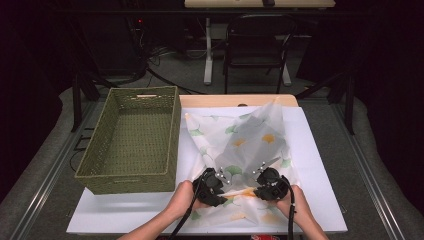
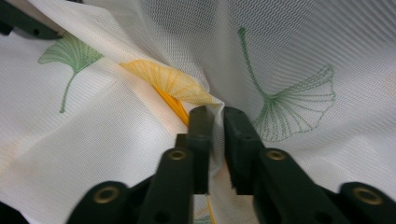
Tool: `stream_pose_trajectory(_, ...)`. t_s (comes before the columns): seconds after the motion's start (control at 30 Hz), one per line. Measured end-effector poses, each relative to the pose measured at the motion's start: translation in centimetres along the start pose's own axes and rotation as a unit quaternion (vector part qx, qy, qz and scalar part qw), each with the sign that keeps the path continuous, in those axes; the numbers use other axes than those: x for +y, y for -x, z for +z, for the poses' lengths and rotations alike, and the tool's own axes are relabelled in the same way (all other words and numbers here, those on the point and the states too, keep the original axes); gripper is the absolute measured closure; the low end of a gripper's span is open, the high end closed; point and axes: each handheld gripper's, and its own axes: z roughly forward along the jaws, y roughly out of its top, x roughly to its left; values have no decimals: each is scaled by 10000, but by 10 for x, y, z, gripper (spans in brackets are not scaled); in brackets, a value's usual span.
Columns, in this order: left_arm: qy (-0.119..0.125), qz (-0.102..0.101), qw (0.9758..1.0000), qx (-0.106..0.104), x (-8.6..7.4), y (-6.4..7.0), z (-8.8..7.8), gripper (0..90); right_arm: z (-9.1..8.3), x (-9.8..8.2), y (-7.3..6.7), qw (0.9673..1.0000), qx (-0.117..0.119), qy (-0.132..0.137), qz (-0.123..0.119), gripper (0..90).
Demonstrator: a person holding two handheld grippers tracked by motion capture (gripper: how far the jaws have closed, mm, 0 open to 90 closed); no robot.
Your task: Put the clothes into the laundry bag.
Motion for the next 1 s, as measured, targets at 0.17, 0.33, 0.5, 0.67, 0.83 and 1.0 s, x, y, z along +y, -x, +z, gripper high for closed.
stream_pose_trajectory(0.17,-51,-89,9999,23,-3,1,-9,449,-6,-1,0,9996,260,36,-101,509)
stream_pose_trajectory(0.33,84,-124,9999,83,-7,1,-24,350,-14,2,-3,9995,136,57,-290,308)
stream_pose_trajectory(0.5,261,-129,9994,178,-20,5,-44,217,-20,2,1,9995,153,203,-183,140)
stream_pose_trajectory(0.67,317,-175,9991,214,-30,7,-48,168,-24,0,4,9995,149,262,-86,88)
stream_pose_trajectory(0.83,372,-241,9987,256,-40,9,-54,146,-34,-1,9,9990,143,422,64,27)
stream_pose_trajectory(1.0,397,-279,9984,307,-48,12,-58,118,-40,-4,12,9988,87,465,139,0)
